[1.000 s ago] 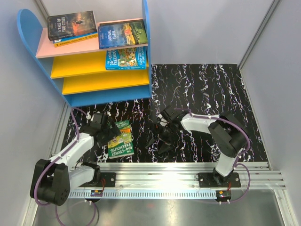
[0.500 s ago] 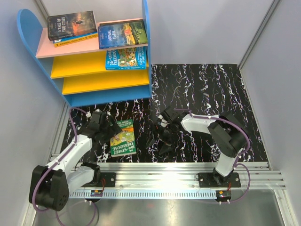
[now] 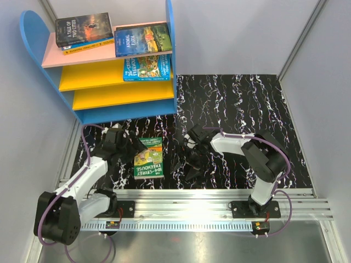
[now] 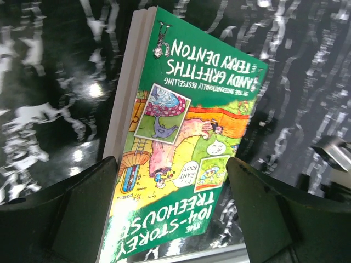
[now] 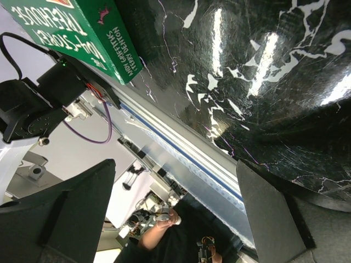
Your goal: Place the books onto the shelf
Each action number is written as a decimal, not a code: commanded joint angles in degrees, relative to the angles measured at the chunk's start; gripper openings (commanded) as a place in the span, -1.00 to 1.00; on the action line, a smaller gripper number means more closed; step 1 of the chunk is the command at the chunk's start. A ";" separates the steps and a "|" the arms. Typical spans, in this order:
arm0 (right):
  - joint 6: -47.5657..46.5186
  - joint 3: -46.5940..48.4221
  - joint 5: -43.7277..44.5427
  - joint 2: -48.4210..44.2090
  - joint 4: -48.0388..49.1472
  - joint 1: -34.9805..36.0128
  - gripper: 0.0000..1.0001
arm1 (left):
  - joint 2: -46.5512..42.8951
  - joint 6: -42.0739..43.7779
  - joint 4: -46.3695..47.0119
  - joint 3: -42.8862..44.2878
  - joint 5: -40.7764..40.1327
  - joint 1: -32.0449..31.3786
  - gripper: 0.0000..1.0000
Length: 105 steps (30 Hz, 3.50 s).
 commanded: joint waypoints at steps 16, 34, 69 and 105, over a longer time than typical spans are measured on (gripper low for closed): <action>-1.43 1.22 -0.59 2.33 -0.52 -0.27 1.00 | 10.50 -7.21 41.13 -8.52 33.12 -0.74 0.57; -14.00 10.27 10.83 2.42 -17.91 -2.29 1.00 | 25.81 -10.21 53.02 -3.70 37.00 -4.79 0.49; -20.60 22.42 12.69 12.53 -9.40 -8.97 1.00 | 34.78 -8.80 44.76 9.48 39.64 -7.07 0.33; -22.00 7.37 11.28 -3.55 -10.10 -15.12 1.00 | 45.76 -1.41 35.53 13.70 31.90 -14.72 -0.09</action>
